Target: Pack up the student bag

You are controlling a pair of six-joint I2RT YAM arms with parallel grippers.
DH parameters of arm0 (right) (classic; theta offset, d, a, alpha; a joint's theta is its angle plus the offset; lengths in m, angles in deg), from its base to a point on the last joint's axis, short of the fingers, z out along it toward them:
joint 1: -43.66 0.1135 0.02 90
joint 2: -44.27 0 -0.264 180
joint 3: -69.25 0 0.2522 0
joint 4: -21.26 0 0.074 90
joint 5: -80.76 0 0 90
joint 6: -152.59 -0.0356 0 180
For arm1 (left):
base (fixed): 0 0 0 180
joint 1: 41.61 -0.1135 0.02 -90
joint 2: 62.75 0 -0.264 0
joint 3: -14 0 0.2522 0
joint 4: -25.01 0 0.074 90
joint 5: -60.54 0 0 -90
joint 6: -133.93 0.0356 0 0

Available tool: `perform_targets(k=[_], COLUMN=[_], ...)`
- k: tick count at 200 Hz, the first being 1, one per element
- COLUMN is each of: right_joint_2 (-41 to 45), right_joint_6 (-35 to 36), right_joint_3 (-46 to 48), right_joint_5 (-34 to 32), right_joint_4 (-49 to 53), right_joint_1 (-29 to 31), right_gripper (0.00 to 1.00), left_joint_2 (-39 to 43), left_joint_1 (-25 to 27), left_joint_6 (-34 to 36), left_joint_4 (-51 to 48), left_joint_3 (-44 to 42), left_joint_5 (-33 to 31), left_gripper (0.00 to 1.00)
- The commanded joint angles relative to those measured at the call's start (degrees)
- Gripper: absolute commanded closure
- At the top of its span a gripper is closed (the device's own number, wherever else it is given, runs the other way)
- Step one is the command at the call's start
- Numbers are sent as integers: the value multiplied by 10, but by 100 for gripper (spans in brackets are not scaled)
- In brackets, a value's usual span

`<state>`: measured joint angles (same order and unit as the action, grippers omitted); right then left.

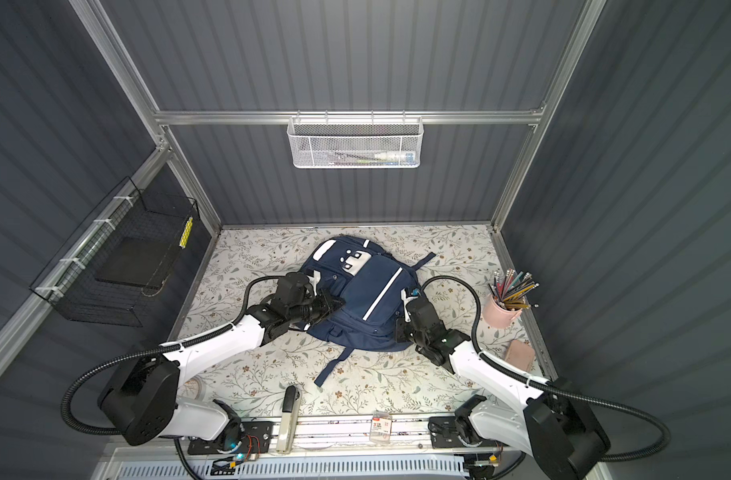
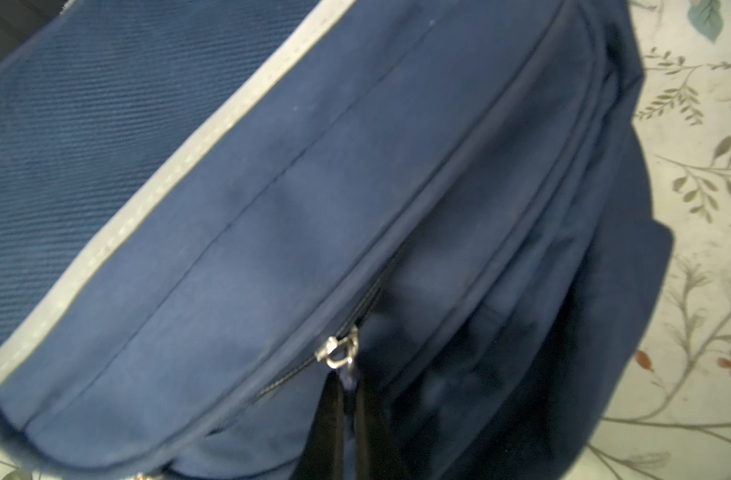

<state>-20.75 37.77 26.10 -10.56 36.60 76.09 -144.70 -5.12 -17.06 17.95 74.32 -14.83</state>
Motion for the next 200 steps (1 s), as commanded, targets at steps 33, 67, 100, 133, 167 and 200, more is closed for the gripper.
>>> perform_targets(k=[33,67,100,133,167,200], right_joint_2=[63,31,-80,-174,-224,-242], right_joint_6=[-45,-89,-96,-110,-116,-110], right_joint_3=[12,-6,-86,-164,-218,-232], right_joint_5=[-35,-72,-69,-32,-36,-33], right_joint_4=[71,65,34,-20,-25,-25], right_joint_1=[84,169,221,226,232,243], right_gripper=[100,100,100,100,100,100], left_joint_2=[-33,-96,-113,-9,106,112], left_joint_1=[-45,-68,-111,-110,-101,-4], left_joint_6=[88,112,90,71,7,-40], left_joint_4=[10,17,33,-30,-51,-21], left_joint_3=[25,81,87,18,-81,-87], left_joint_5=[-35,-22,30,-9,-47,-91], left_gripper=[95,76,1,0,6,23])
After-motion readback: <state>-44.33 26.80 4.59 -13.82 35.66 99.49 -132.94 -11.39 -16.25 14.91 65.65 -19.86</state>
